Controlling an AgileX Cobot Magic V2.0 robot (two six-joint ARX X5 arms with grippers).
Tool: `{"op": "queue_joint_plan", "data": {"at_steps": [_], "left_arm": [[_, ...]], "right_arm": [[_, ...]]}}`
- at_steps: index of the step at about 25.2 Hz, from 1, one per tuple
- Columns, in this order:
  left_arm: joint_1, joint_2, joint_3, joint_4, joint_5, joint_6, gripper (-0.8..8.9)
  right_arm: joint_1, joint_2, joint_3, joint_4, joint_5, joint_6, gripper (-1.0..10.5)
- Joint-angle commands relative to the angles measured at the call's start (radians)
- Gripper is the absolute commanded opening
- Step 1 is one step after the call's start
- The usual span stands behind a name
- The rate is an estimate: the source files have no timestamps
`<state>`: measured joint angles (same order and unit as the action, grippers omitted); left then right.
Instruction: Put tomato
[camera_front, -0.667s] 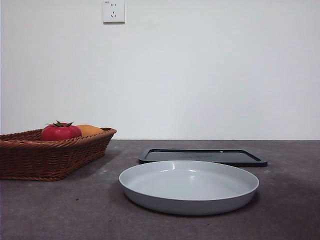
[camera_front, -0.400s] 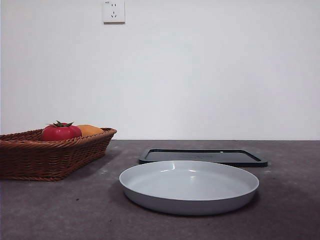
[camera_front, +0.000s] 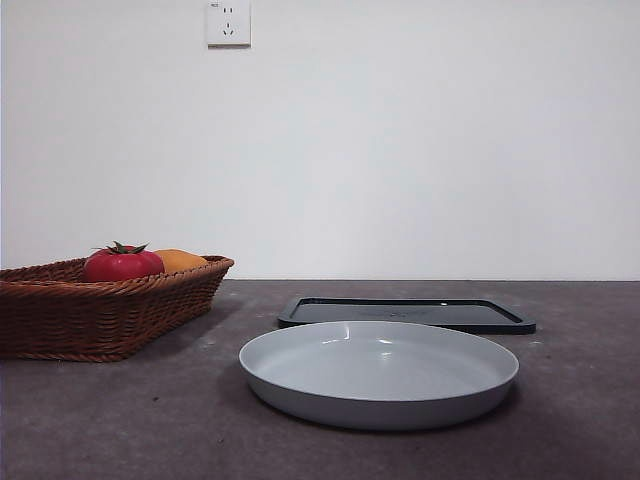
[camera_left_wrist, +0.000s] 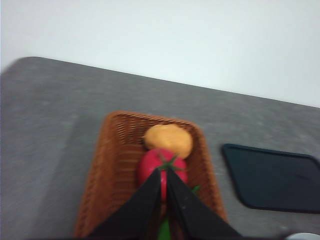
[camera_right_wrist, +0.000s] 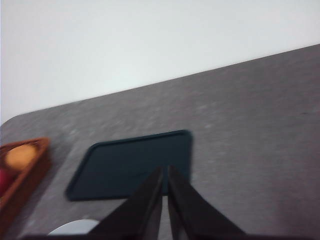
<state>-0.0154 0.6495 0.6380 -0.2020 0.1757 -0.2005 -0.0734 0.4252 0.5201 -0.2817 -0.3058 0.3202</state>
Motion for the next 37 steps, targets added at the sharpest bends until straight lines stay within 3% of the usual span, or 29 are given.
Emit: {"op": "queue_joint_plan", "data": {"at_steps": [1, 5, 9, 16, 22, 23, 24, 27, 28, 37], "left_arm": [[-0.008, 0.092, 0.083, -0.007, 0.059, 0.005, 0.15], [-0.026, 0.202, 0.181, -0.076, 0.131, 0.024, 0.15], [-0.052, 0.293, 0.262, -0.171, 0.18, 0.064, 0.15], [-0.105, 0.388, 0.335, -0.323, 0.216, 0.13, 0.16], [-0.111, 0.401, 0.335, -0.33, 0.216, 0.13, 0.35], [-0.111, 0.401, 0.335, -0.329, 0.216, 0.13, 0.63], [-0.111, 0.401, 0.335, -0.326, 0.216, 0.13, 1.6], [-0.111, 0.401, 0.335, -0.321, 0.216, 0.129, 5.88], [-0.111, 0.401, 0.335, -0.321, 0.216, 0.129, 6.42], [-0.111, 0.404, 0.341, -0.316, 0.211, 0.129, 6.47]], "right_arm": [[0.016, 0.091, 0.065, 0.002, -0.061, -0.003, 0.1], [0.058, 0.227, 0.163, -0.031, -0.13, -0.059, 0.1], [0.12, 0.342, 0.268, -0.111, -0.134, -0.134, 0.1], [0.217, 0.49, 0.402, -0.238, 0.013, -0.231, 0.1], [0.229, 0.508, 0.406, -0.236, 0.018, -0.235, 0.1], [0.229, 0.508, 0.406, -0.236, 0.018, -0.235, 0.2], [0.229, 0.508, 0.406, -0.236, 0.018, -0.235, 0.7], [0.229, 0.508, 0.406, -0.231, 0.018, -0.226, 5.8], [0.229, 0.508, 0.406, -0.228, 0.018, -0.226, 6.6], [0.228, 0.508, 0.406, -0.228, 0.018, -0.227, 6.7]]}}
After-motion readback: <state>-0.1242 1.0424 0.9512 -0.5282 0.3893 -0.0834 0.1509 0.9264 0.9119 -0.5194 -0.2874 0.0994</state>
